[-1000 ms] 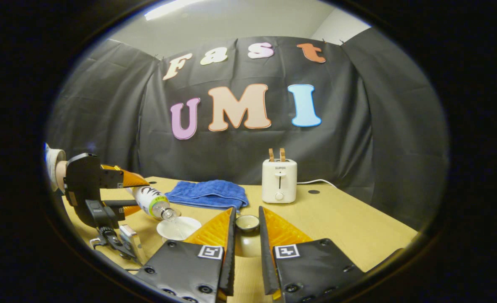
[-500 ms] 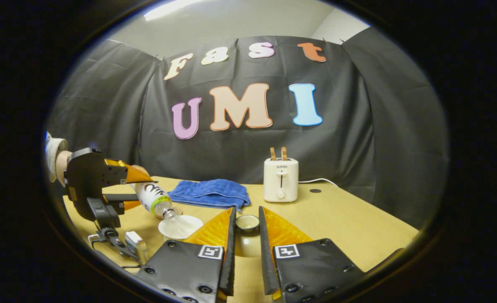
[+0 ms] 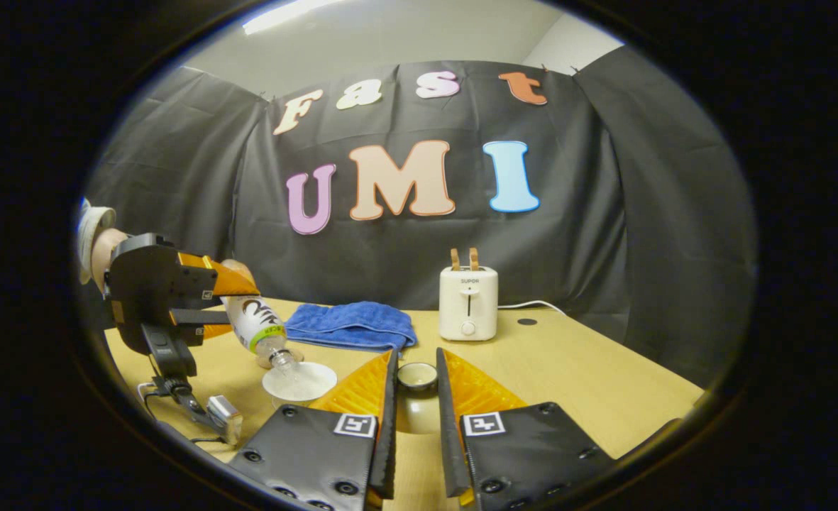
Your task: Open the teacup lid with one hand, grasp the water bottle and pour water into the teacup with the other hand; after pouring, place the water bottle on the coaster and then close the teacup lid.
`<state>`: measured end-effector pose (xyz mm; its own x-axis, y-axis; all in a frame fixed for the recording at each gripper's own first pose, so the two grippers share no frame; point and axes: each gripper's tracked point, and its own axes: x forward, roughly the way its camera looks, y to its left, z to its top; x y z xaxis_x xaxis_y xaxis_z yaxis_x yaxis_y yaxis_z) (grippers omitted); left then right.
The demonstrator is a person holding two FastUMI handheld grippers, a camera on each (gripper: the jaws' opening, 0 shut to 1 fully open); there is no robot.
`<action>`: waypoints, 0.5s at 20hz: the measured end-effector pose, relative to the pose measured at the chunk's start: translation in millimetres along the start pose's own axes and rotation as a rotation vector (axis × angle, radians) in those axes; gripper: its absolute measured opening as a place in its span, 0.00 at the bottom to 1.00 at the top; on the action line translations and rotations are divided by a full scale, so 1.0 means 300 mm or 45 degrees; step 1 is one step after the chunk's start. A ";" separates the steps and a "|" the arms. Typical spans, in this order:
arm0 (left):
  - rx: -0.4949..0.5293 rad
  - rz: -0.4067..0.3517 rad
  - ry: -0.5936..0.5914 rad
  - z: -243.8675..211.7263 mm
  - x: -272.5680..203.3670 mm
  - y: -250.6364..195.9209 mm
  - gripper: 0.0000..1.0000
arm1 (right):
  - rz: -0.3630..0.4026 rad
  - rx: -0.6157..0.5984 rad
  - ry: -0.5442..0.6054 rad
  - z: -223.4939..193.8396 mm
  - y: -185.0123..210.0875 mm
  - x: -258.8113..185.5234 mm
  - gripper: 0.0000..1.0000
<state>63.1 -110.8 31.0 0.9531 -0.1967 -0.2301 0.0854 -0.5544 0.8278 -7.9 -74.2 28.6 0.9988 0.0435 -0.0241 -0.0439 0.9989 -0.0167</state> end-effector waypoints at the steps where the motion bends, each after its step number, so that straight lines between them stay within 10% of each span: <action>1: 0.014 -0.004 0.000 0.000 -0.004 -0.001 0.56 | 0.001 0.000 0.000 0.000 0.001 0.000 0.30; 10: 0.126 -0.033 -0.005 0.010 0.000 0.016 0.56 | 0.003 0.001 0.007 -0.006 -0.002 0.007 0.30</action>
<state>62.6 -115.8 33.3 0.9497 -0.1845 -0.2532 0.0807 -0.6368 0.7668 -5.9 -74.8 26.8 0.9985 0.0455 -0.0300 -0.0460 0.9988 -0.0162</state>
